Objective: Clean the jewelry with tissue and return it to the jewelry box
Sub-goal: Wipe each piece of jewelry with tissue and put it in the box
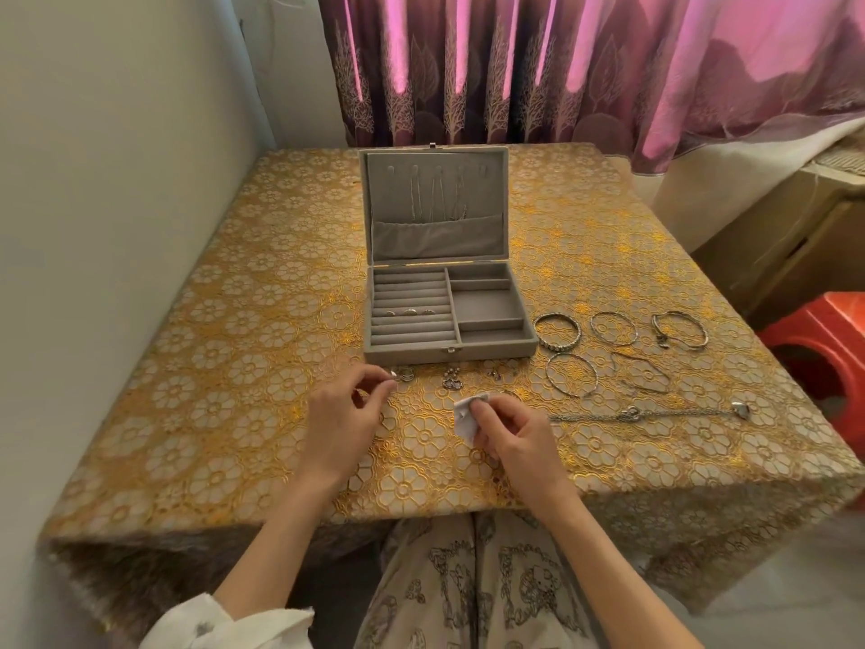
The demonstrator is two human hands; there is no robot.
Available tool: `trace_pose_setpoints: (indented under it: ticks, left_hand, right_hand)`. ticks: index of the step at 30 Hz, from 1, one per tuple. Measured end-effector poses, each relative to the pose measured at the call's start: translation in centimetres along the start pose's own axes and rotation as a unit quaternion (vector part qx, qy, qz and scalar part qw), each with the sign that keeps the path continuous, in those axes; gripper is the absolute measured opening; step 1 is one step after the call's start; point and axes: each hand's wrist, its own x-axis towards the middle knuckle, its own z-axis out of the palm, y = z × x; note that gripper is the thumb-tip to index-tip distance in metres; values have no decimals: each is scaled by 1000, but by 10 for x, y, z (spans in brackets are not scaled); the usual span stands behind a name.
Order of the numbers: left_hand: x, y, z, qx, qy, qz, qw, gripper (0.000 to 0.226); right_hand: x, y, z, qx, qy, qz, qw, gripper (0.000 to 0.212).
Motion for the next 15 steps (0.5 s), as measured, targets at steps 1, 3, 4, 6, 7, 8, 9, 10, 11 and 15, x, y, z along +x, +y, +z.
trace_pose_setpoints:
  ticks: [1,3,4,6,7,8,9,10,11,15]
  left_hand:
    - [-7,6,1,-40,-14,-19,999,6]
    - [-20,13,4,-91,-31,-43,994,8]
    - [-26,15,6,-108,-31,-51,992,9]
    - [-34,17,8,-142,-22,-67,987,10]
    - [-36,18,9,-159,-19,-74,984,10]
    - [-39,18,10,-166,-18,-77,983,9]
    - [-40,18,10,-160,-19,-72,984,9]
    - [-41,17,11,-145,-21,-63,987,8]
    - [-41,17,12,-130,-25,-55,990,8]
    - [-41,17,14,-95,-44,-28,994,10]
  right_hand:
    - [0,1,1,-18,0,-9,1000,14]
    - [0,5,4,-68,-4,-25,997,10]
    - [0,7,6,-80,-3,-26,996,9]
    - [0,6,10,-56,12,-5,998,7]
    - [1,5,13,-45,21,3,999,6]
    - [3,4,15,-43,31,5,999,6]
    - [4,4,18,-52,43,1,998,4]
    - [5,4,20,-62,56,-5,996,2]
    - [5,5,22,-70,68,-10,995,0]
    - [0,6,30,-79,97,-43,991,5]
